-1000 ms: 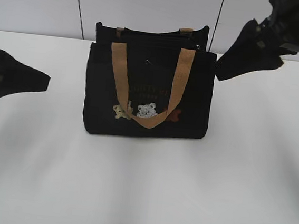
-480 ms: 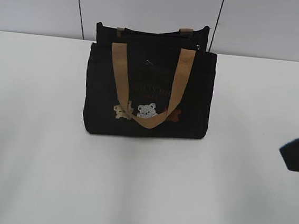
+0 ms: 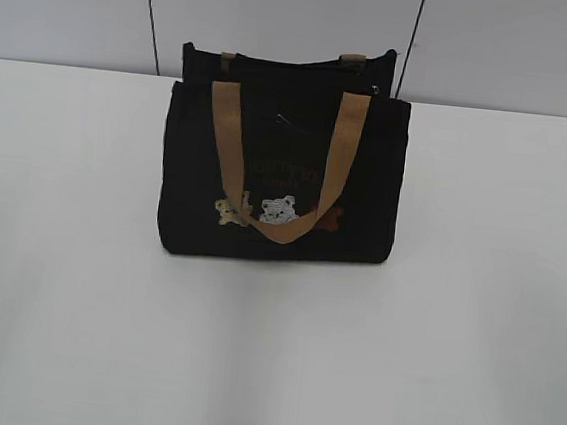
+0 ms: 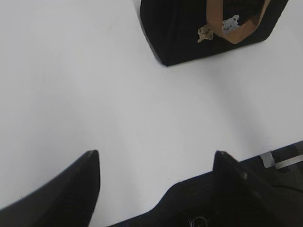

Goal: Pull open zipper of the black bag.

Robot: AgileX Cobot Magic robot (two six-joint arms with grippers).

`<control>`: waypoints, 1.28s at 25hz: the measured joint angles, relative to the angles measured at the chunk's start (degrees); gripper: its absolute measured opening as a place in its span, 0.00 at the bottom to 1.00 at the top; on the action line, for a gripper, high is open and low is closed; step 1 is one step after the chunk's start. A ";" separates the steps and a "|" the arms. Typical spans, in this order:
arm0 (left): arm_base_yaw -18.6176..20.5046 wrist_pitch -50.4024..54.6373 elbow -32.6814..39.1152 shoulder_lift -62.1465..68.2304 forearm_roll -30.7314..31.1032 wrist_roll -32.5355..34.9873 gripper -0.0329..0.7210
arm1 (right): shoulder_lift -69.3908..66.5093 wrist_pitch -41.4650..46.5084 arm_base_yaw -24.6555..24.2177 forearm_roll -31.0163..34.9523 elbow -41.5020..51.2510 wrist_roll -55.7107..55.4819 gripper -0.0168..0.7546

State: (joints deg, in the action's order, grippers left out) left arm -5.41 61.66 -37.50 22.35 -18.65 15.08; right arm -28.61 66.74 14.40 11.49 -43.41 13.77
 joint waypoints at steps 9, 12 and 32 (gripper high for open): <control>-0.19 2.78 0.00 -8.41 7.20 -3.79 0.75 | 19.22 2.78 0.00 -7.48 8.23 -5.14 0.77; -0.19 2.87 0.04 -10.57 8.62 -3.92 0.75 | 22.78 2.73 0.00 -8.49 11.20 -5.95 0.77; -0.45 0.00 6.34 -17.37 10.79 -4.88 0.75 | 26.10 -3.80 0.00 -11.90 16.75 -7.70 0.77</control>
State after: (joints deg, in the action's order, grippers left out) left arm -5.85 61.66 -31.17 4.98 -7.86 10.20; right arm -2.52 62.94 14.40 -0.41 -26.66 6.07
